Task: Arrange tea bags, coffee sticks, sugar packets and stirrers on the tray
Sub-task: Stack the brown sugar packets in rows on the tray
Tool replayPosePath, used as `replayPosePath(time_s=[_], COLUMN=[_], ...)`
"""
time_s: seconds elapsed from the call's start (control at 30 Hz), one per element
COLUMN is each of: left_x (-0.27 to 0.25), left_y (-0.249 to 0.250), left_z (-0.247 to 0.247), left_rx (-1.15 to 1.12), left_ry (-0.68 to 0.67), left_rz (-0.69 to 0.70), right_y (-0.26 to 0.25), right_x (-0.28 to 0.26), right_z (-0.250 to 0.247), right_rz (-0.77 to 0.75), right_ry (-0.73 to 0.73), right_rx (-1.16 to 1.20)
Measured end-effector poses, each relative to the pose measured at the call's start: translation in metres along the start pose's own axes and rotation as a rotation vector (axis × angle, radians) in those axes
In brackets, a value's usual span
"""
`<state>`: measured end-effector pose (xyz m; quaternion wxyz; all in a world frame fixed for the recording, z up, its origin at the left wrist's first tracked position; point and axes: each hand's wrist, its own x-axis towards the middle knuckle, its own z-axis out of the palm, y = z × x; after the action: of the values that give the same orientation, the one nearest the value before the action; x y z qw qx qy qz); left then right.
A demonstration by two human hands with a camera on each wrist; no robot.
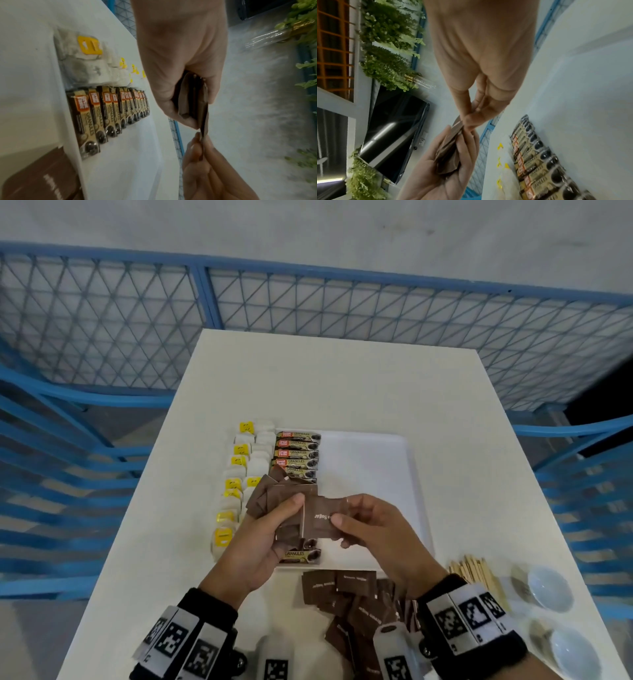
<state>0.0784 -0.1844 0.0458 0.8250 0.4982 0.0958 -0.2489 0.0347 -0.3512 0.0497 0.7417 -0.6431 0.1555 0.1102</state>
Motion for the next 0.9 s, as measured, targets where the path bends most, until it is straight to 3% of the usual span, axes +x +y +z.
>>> replayPosePath(time_s=[0.13,0.3,0.4,0.53,0.67,0.8,0.9], left_x=[0.005,0.005,0.004,0.009,0.016,0.031,0.038], left_y=[0.014,0.026,0.024,0.015,0.006,-0.003,-0.007], left_z=[-0.024,-0.029,-0.021,-0.013,-0.007,-0.007,-0.004], left_rx=[0.045,0.126,0.143,0.130,0.098,0.001,-0.023], left_ry=[0.007,-0.119,-0.194,-0.194,-0.123,0.029,0.060], left_rz=[0.039,-0.037,-0.155,-0.196,-0.174,-0.092,-0.083], right_y=[-0.008,-0.025,-0.030,-0.029,-0.020,-0.003,0.007], right_x=[0.006,0.013,0.027,0.039,0.046,0.050,0.060], right_z=[-0.001,-0.007,-0.011,-0.015,-0.017,-0.019,-0.019], right_rz=[-0.054,-0.025,-0.077,-0.127,-0.124,0.029,0.097], right_ry=[0.085,-0.124,-0.104,-0.160,-0.099,-0.064,-0.083], right_rx=[-0.064,-0.223,-0.408,-0.478,-0.341,-0.082,0.007])
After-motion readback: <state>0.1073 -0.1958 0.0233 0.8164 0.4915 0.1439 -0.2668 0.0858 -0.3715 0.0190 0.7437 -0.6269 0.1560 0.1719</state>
